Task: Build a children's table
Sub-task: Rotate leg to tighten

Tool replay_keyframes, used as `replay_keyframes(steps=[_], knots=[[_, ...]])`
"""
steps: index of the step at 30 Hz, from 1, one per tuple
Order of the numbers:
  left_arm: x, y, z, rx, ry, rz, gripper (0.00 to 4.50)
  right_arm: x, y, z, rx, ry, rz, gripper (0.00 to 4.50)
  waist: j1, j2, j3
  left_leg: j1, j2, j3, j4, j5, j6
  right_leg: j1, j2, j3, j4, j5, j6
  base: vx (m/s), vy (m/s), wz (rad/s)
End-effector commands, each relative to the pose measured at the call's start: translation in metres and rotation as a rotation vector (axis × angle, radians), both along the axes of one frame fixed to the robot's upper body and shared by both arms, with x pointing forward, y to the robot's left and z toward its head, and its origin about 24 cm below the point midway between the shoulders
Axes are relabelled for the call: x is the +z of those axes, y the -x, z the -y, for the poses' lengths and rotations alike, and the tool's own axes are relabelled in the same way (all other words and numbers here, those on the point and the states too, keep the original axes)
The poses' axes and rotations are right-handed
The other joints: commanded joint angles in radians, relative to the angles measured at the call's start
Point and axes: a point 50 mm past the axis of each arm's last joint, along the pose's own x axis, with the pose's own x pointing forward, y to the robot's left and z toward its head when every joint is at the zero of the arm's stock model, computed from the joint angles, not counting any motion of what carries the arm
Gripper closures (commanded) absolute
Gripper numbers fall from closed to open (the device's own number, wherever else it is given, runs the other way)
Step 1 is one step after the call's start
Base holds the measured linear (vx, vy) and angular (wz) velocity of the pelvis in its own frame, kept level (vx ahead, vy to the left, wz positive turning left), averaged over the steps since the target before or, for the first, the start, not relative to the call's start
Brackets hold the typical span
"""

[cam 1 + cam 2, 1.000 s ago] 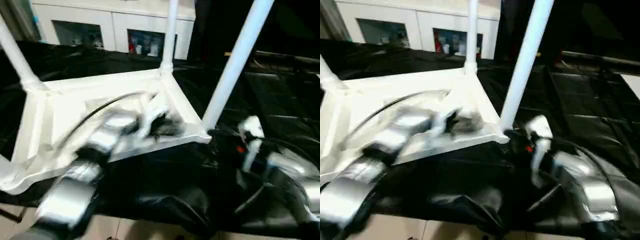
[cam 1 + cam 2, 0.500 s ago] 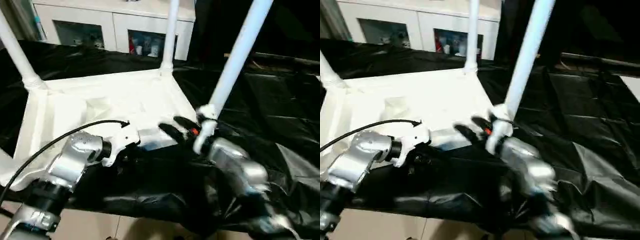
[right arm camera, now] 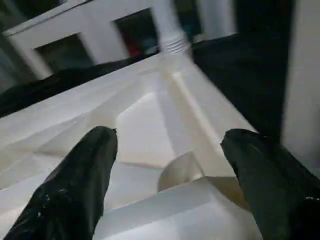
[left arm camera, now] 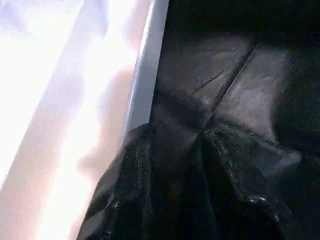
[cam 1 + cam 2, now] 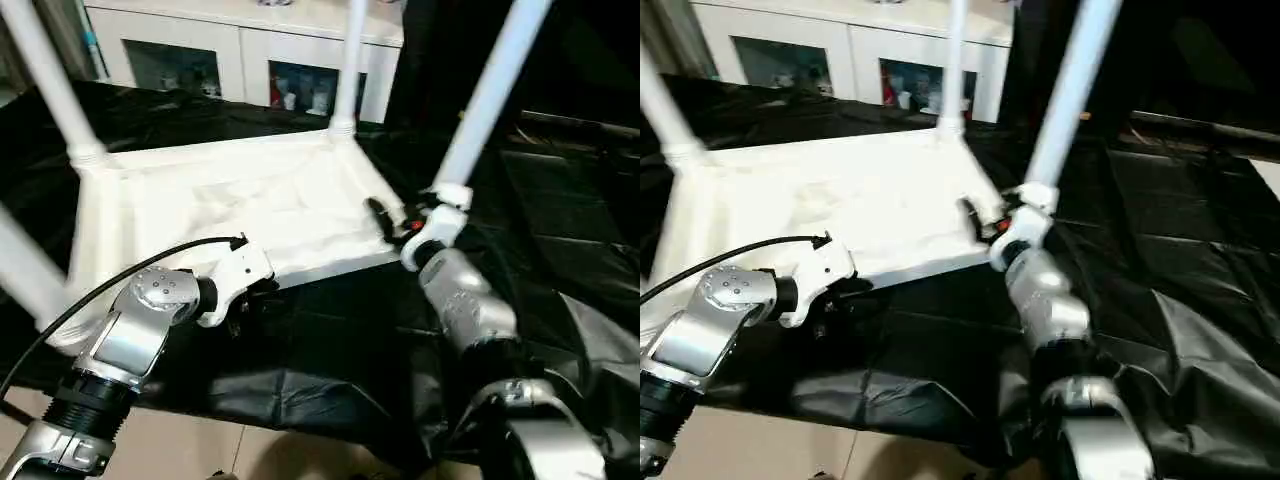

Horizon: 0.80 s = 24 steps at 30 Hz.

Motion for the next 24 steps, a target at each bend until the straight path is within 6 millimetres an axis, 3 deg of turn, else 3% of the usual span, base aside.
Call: replay_keyframes(steps=[1,8,16,17,24], knots=[[0.0,-0.001,-0.012,0.06,-0.042,0.023,2.74,0.0,0.0,0.039,-0.167,0.022,-0.002,0.73,-0.01,0.012,-0.07,0.015,-0.001,0.015,-0.068,-0.204,-0.002,0.038,-0.025,0.037,-0.054,-0.248,-0.172,0.0,0.0,0.0],[-0.002,0.0,-0.013,0.06,-0.051,0.042,2.74,0.003,0.0,0.078,-0.311,0.059,0.006,0.73,-0.002,0.014,-0.076,0.005,-0.004,0.018,-0.061,-0.14,0.019,0.048,-0.023,0.036,-0.039,-0.131,-0.197,0.0,0.0,0.0],[-0.003,0.001,-0.008,0.014,-0.037,0.083,2.74,0.003,0.004,0.099,-0.376,0.092,0.016,0.73,-0.006,0.005,-0.075,-0.001,-0.006,0.017,-0.059,-0.179,0.021,0.05,-0.025,0.034,-0.047,-0.209,-0.174,0.0,0.0,0.0],[-0.004,0.002,-0.006,0.001,-0.034,0.097,2.74,0.002,0.006,0.103,-0.382,0.112,0.02,0.73,-0.007,0.009,-0.073,-0.003,-0.006,0.016,-0.06,-0.182,0.02,0.049,-0.025,0.033,-0.049,-0.216,-0.172,0.0,0.0,0.0],[0.001,0.006,-0.006,-0.041,0.044,0.141,2.74,0.002,0.008,0.112,-0.403,0.128,0.027,0.73,-0.015,0.01,-0.073,-0.002,-0.006,0.015,-0.058,-0.217,0.02,0.044,-0.025,0.032,-0.053,-0.258,-0.172,0.0,0.0,0.0]])
